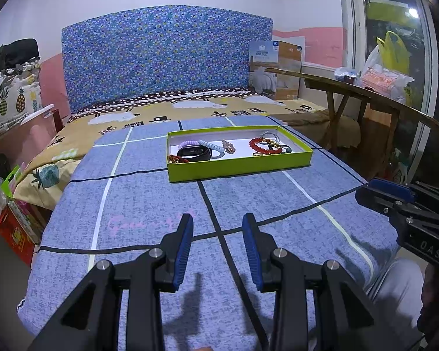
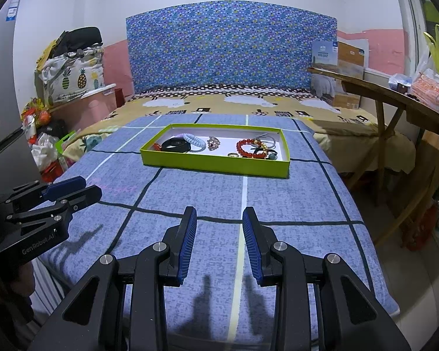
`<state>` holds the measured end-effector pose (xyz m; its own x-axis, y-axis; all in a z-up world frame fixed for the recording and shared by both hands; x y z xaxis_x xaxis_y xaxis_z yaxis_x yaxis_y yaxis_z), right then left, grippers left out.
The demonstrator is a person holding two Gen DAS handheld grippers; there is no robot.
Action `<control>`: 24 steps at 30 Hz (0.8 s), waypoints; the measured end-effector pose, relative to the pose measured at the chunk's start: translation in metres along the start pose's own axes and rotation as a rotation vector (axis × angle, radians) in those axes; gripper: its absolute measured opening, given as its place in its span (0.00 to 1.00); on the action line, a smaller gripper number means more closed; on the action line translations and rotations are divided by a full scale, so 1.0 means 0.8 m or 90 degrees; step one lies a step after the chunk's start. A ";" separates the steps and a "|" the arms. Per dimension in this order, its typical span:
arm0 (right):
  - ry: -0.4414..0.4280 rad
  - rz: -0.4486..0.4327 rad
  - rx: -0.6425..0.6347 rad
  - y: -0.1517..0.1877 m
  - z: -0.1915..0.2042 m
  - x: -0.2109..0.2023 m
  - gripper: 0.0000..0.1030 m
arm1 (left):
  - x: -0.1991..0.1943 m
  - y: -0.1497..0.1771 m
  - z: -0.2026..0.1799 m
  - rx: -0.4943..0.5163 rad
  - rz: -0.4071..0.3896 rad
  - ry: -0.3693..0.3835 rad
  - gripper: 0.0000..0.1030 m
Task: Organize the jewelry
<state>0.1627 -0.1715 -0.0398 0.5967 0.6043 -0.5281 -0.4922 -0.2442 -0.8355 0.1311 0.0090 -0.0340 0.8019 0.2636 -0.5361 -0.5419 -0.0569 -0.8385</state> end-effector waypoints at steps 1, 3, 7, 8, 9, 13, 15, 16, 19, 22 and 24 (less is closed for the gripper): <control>-0.001 0.000 0.000 0.000 0.001 0.000 0.32 | 0.000 0.000 -0.001 -0.001 0.000 0.001 0.35; 0.000 0.000 -0.001 0.000 0.001 0.000 0.32 | 0.000 0.000 0.000 0.000 0.000 0.000 0.35; 0.000 0.001 0.000 0.000 0.000 0.001 0.32 | 0.000 0.000 -0.001 0.000 0.001 0.000 0.35; 0.000 0.001 0.000 0.000 0.000 0.001 0.32 | 0.001 -0.001 -0.001 0.000 0.001 0.000 0.35; -0.001 0.002 0.001 0.001 0.001 0.001 0.32 | 0.000 0.000 -0.001 -0.001 0.001 0.001 0.35; -0.002 0.003 0.001 0.001 0.003 0.002 0.32 | 0.000 0.000 -0.001 -0.001 0.001 0.001 0.35; -0.001 0.003 0.001 0.001 0.003 0.002 0.32 | 0.000 0.000 -0.002 0.000 0.000 0.001 0.35; -0.002 0.003 0.001 0.001 0.003 0.002 0.32 | 0.001 0.000 -0.002 0.000 0.001 0.001 0.35; -0.002 0.003 0.001 0.001 0.003 0.002 0.32 | 0.001 0.000 -0.002 0.001 0.000 0.001 0.35; -0.002 0.003 0.001 0.001 0.003 0.002 0.32 | 0.001 0.001 -0.002 0.000 0.001 0.002 0.35; -0.002 0.003 0.001 0.001 0.003 0.002 0.32 | 0.001 0.001 -0.002 0.001 0.001 0.001 0.35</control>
<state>0.1617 -0.1690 -0.0409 0.5926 0.6050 -0.5318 -0.4963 -0.2458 -0.8326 0.1321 0.0074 -0.0354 0.8011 0.2618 -0.5382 -0.5440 -0.0566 -0.8372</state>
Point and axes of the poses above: each gripper's, at about its wrist camera, not at the fingertips, and x roughly the way its jaws point, z to its left, y to its underside, the point moved 9 cm from there along x, roughly the way its jaws point, and after that the axes turned 13 degrees about -y, right-handed, at the moved point
